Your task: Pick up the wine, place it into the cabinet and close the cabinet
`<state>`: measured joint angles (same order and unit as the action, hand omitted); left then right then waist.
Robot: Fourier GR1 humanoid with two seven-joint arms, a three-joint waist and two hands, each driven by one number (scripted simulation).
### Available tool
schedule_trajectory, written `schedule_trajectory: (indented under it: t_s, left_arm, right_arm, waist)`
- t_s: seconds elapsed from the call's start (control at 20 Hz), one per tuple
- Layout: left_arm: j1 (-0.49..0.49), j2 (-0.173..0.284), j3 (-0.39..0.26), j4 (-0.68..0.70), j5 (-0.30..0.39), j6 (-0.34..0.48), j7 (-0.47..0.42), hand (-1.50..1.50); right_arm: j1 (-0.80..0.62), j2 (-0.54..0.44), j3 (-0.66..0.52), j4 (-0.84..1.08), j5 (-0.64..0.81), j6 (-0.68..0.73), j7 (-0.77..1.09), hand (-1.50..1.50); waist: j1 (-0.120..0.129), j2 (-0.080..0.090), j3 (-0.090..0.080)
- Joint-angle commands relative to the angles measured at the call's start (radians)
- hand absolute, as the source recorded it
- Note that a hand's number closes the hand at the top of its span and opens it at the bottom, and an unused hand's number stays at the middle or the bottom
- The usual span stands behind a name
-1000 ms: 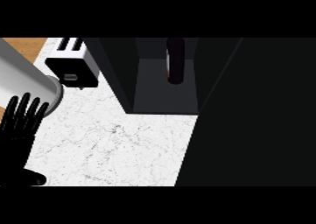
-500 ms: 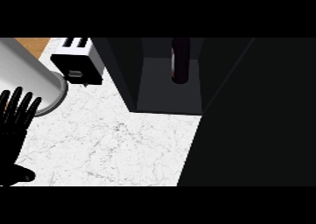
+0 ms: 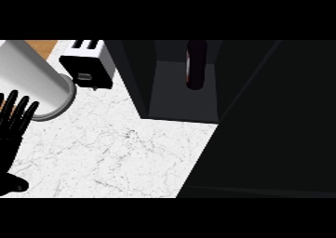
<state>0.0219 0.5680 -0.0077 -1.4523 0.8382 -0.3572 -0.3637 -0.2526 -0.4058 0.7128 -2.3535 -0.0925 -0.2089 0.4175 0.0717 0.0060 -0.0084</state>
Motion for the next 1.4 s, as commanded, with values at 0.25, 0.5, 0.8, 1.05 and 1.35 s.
schedule_trajectory:
  t_s: [0.25, 0.5, 0.8, 1.05, 1.35]
  left_arm:
    - [-0.004, -0.009, 0.014, 0.025, -0.015, -0.002, 0.005, -1.5]
    - [0.045, -0.012, 0.061, 0.065, -0.017, -0.07, -0.028, -1.5]
    - [0.005, -0.008, 0.093, 0.023, -0.016, -0.022, 0.029, -1.5]
    - [-0.029, -0.045, 0.102, 0.11, -0.073, -0.048, -0.012, -1.5]
    - [-0.088, -0.025, 0.154, 0.18, -0.041, -0.109, 0.021, -1.5]
  right_arm:
    - [-0.567, 0.397, -0.056, 0.407, -0.033, -0.127, 0.241, 1.5]
    - [-0.726, 0.403, -0.135, 0.618, -0.132, -0.174, 0.186, 1.5]
    - [-0.759, 0.405, -0.2, 0.844, -0.271, -0.141, 0.0, 1.5]
    - [-0.707, 0.406, -0.254, 0.939, -0.308, -0.114, -0.078, 1.5]
    - [-0.736, 0.383, -0.384, 1.109, -0.28, 0.057, -0.155, 1.5]
  waist:
    - [-0.024, -0.005, 0.004]
    - [-0.046, -0.005, 0.007]
    - [-0.049, -0.004, 0.008]
    - [-0.058, -0.002, 0.008]
    - [-0.063, -0.001, 0.008]
